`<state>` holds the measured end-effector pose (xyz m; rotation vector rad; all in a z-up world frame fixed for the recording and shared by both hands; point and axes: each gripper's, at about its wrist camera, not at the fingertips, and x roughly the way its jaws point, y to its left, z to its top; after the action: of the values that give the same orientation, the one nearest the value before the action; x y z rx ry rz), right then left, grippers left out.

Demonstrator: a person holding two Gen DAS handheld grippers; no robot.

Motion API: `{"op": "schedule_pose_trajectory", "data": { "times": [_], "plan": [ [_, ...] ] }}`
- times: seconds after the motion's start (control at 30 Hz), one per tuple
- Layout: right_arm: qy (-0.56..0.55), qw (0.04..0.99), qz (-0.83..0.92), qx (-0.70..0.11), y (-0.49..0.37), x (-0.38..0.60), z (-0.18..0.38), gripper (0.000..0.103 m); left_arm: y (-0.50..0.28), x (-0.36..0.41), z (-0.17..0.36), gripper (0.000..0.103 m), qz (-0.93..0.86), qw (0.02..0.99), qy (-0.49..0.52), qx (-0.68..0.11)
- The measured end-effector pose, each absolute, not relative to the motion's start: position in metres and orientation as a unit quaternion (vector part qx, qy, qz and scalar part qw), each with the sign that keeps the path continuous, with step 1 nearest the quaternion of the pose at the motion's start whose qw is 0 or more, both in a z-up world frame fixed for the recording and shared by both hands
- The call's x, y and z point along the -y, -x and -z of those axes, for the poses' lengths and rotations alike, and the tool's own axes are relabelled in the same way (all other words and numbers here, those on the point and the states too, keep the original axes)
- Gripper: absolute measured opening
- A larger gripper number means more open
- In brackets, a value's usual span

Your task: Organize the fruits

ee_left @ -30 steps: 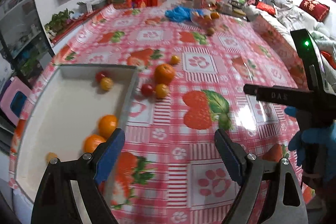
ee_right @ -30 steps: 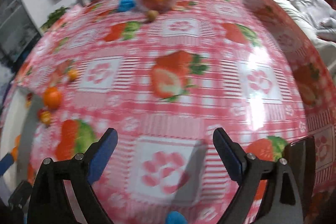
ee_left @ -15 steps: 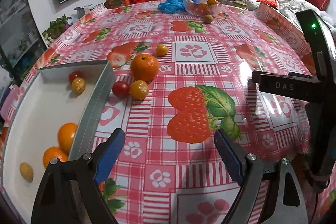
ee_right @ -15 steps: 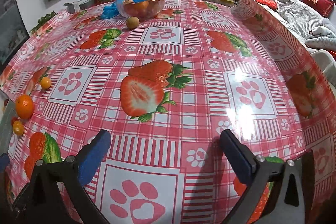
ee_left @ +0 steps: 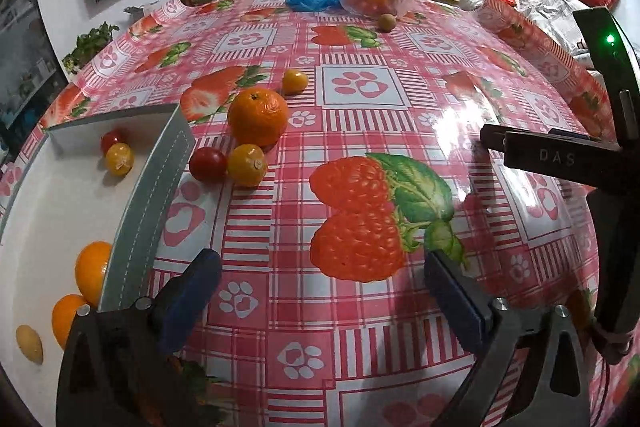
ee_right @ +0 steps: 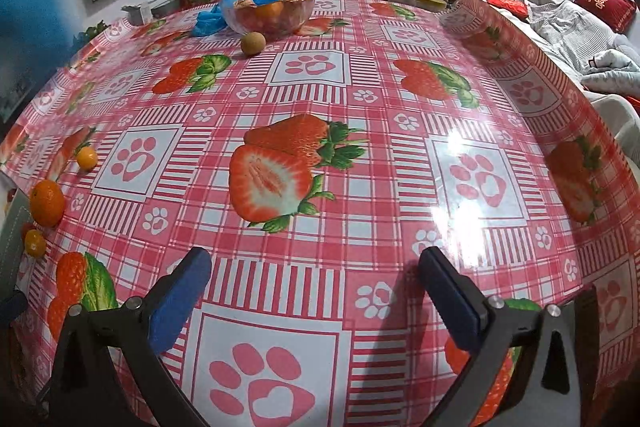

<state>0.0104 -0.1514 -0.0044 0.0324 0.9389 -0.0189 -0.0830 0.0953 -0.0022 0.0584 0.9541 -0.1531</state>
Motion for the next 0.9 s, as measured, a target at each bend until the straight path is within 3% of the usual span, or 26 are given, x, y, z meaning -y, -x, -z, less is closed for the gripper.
{"op": "schedule_pose_trajectory", "data": {
  "times": [0.9],
  "plan": [
    [-0.019, 0.891, 0.008, -0.453, -0.0125, 0.1523, 0.007, 0.103, 0.0834, -0.0948, 0.0024, 0.102, 0.073, 0.885, -0.028, -0.458]
  ]
}}
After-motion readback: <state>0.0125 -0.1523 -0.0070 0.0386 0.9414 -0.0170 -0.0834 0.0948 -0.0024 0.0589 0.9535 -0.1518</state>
